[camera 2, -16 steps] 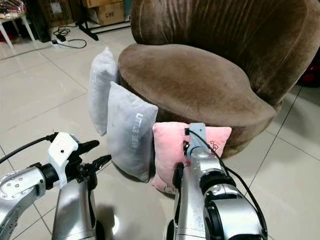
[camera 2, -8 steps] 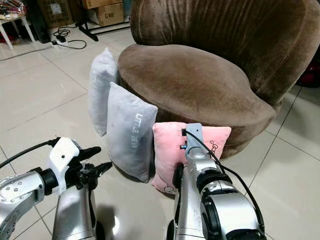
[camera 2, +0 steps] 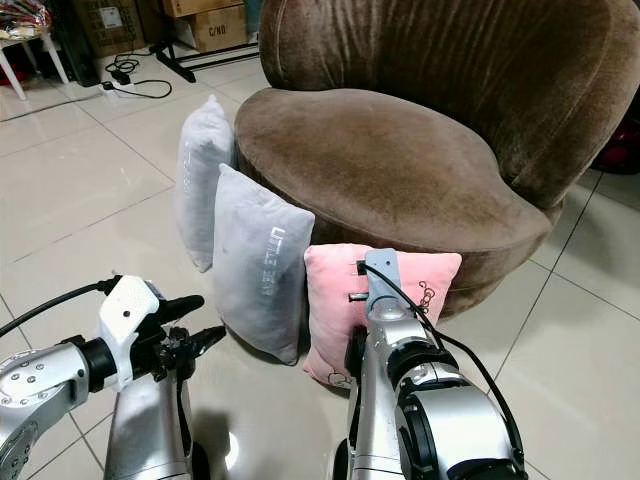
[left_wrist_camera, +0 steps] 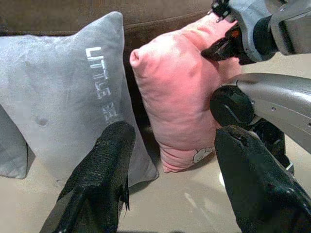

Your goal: Move the pillow to the sofa from floor

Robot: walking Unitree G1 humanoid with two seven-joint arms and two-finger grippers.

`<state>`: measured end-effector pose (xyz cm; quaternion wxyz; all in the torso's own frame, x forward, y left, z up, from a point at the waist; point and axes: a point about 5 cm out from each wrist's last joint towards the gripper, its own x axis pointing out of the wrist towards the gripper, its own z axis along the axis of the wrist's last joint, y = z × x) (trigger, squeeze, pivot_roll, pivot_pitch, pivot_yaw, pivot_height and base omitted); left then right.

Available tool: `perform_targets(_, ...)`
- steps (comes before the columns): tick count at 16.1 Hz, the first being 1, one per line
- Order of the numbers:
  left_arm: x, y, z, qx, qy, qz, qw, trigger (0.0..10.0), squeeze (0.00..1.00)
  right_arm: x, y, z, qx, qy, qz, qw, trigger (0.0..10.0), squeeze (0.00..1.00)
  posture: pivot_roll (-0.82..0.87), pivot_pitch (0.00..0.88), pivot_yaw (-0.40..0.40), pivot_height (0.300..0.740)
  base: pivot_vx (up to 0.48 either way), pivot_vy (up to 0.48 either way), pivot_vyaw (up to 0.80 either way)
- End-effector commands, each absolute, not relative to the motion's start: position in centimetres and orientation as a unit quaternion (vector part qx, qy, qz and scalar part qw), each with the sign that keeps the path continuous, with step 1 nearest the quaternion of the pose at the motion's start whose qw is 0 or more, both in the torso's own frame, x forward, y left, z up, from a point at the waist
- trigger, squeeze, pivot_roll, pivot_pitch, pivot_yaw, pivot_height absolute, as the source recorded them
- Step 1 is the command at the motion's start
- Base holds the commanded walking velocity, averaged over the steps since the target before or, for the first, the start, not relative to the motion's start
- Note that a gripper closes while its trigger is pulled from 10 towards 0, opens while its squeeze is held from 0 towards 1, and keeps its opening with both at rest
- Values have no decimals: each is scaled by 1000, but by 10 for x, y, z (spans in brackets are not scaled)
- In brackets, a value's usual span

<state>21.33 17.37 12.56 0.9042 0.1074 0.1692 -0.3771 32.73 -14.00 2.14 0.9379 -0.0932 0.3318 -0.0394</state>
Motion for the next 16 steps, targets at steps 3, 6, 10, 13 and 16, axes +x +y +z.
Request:
perform_targets(3,214,172,128,116,168,-382,901,10000,0,329,-138,23,-98,332,-40,937,0,0,-26,0,-32,385,0,0,0)
perform_targets(6,214,172,127,116,168,-379,903,10000,0,327,-139,21,-99,334,-41,936,0,0,-20,0,-35,385,0,0,0)
perform_targets(10,218,173,126,118,162,-366,909,10000,0,324,-145,17,-73,335,-56,938,0,0,-16,0,-36,385,0,0,0)
perform_targets(13,223,172,128,119,147,-353,916,10000,0,329,-153,26,7,285,-71,956,0,0,-22,0,-43,385,0,0,0)
perform_targets(16,228,172,128,117,139,-345,921,10000,0,330,-152,35,70,223,-20,972,0,0,-39,0,-37,385,0,0,0)
